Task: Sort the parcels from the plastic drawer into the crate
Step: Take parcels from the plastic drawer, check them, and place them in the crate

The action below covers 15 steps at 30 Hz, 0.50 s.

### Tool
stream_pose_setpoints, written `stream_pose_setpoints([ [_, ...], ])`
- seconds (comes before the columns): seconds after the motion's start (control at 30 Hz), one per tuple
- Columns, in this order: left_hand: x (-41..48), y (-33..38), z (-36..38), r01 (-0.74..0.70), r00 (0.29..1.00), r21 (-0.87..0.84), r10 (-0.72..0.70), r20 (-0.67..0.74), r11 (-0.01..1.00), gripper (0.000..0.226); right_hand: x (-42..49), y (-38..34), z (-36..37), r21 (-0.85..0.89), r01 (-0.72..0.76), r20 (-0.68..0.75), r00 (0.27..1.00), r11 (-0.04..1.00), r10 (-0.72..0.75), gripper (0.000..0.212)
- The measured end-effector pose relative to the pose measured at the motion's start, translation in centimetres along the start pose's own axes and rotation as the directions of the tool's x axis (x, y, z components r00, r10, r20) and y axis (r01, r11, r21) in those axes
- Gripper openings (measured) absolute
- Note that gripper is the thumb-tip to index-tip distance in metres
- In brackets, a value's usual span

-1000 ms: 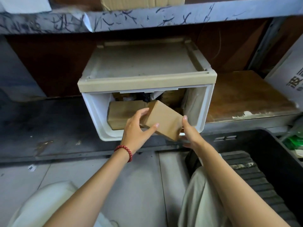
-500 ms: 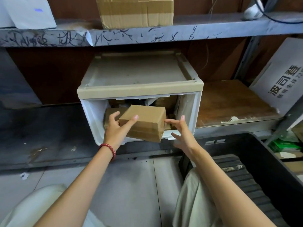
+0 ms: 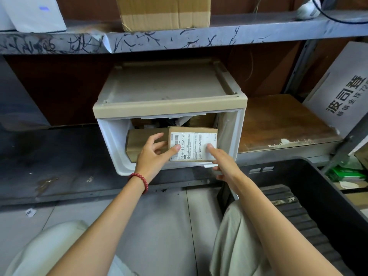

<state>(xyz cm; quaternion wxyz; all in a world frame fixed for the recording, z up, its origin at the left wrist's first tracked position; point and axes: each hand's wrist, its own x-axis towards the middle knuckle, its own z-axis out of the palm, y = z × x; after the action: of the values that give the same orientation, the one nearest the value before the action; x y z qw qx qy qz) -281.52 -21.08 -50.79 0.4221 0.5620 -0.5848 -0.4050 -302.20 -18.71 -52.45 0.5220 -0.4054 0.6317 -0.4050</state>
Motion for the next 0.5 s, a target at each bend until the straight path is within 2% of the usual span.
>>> stream_pose_setpoints([
  [0.1, 0.2, 0.3, 0.9, -0.062, 0.998, 0.070, 0.062, 0.002, 0.996, 0.061, -0.1, 0.2, -0.4, -0.016, 0.019, -0.013, 1.000, 1.000, -0.019, 0.045],
  [0.2, 0.3, 0.9, 2.0, -0.047, 0.998, 0.085, 0.043, 0.050, 0.995, 0.076, -0.5, 0.6, -2.0, 0.140, 0.040, -0.017, 0.999, 0.989, -0.038, 0.046],
  [0.23, 0.3, 1.2, 2.5, -0.051, 0.996, 0.089, 0.044, 0.075, 0.995, 0.079, -0.6, 0.8, -2.8, 0.144, 0.055, -0.016, 0.998, 0.988, -0.054, 0.049],
  [0.33, -0.4, 2.2, 4.8, -0.079, 0.989, 0.065, 0.070, 0.128, 0.995, 0.081, -1.8, 1.1, -5.7, 0.041, 0.058, -0.017, 0.998, 0.997, -0.058, 0.075],
  [0.37, -0.7, 2.5, 5.7, -0.078, 0.987, 0.062, 0.068, 0.146, 0.995, 0.084, -2.3, 1.3, -6.7, 0.024, 0.061, -0.022, 0.998, 0.998, -0.060, 0.075],
  [0.43, -1.5, 3.0, 7.9, -0.071, 0.977, 0.072, 0.055, 0.206, 0.995, 0.088, -3.4, 1.8, -9.0, 0.018, 0.069, -0.011, 0.998, 0.997, -0.068, 0.062],
  [0.5, -2.2, 3.3, 10.4, -0.052, 0.961, 0.074, 0.030, 0.274, 0.996, 0.085, -4.4, 2.9, -11.6, 0.049, 0.053, -0.057, 0.997, 0.997, -0.050, 0.062],
])
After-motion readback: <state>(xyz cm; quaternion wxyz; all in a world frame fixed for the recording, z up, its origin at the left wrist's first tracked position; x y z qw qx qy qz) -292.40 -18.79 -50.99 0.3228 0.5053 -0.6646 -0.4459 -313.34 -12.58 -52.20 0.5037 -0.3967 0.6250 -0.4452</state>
